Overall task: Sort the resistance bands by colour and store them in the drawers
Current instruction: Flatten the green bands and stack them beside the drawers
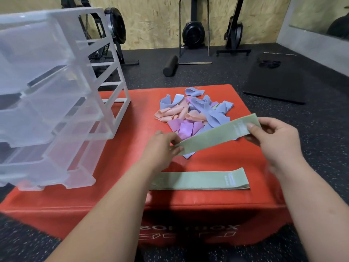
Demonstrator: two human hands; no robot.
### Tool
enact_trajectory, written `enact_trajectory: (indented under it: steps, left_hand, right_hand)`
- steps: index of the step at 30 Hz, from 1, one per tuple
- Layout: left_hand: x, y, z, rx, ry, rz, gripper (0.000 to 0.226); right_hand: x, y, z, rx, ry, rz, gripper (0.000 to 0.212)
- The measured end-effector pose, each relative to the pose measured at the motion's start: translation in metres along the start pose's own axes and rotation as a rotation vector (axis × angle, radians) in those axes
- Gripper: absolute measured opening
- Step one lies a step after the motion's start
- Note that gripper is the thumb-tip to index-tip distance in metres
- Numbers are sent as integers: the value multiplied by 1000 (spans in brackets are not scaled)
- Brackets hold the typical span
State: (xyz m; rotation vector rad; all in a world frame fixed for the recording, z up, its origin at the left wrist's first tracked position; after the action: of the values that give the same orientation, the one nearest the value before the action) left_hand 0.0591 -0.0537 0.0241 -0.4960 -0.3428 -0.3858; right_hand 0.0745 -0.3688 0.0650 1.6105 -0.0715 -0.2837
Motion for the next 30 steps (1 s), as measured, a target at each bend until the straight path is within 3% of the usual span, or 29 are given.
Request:
enact_trajectory:
  steps: [4,7,13,19,24,30]
  left_hand:
    - [-16,10,19,80,12,-5,7]
    - [-28,13,28,-51,3,51,12]
    - [-56,32,48,-321,-96,241,18]
    - [-78,38,56,-199,-39,298,18]
    - [-84,29,54,-73,33,262,15]
    - [-79,21,44,0,97,226,8]
  right_hand:
    - [5,-11,9,65,0,-92,10]
    - [3,-19,8,39,29,-148,11]
    - [-3,-31,6,-305,42,-186,12]
    - [-16,-40,2,-689,100,-193,4]
    - [-21,-43,-3,-974,106,-124,21]
    - [-23,-42,-8,-1092,109,-55,27]
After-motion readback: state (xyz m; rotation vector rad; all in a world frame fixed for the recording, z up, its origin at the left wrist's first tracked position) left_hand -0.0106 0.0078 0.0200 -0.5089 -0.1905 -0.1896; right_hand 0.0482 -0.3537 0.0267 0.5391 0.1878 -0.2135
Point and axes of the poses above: each hand's wrist, its own x-axis towards the middle knuckle, its own z-axis out of the back of the hand, y = z × x, the point moved 7 cm from there along x, towards the middle knuckle, and after that the axes turned 15 degrees about -z, right-handed, at the moved point
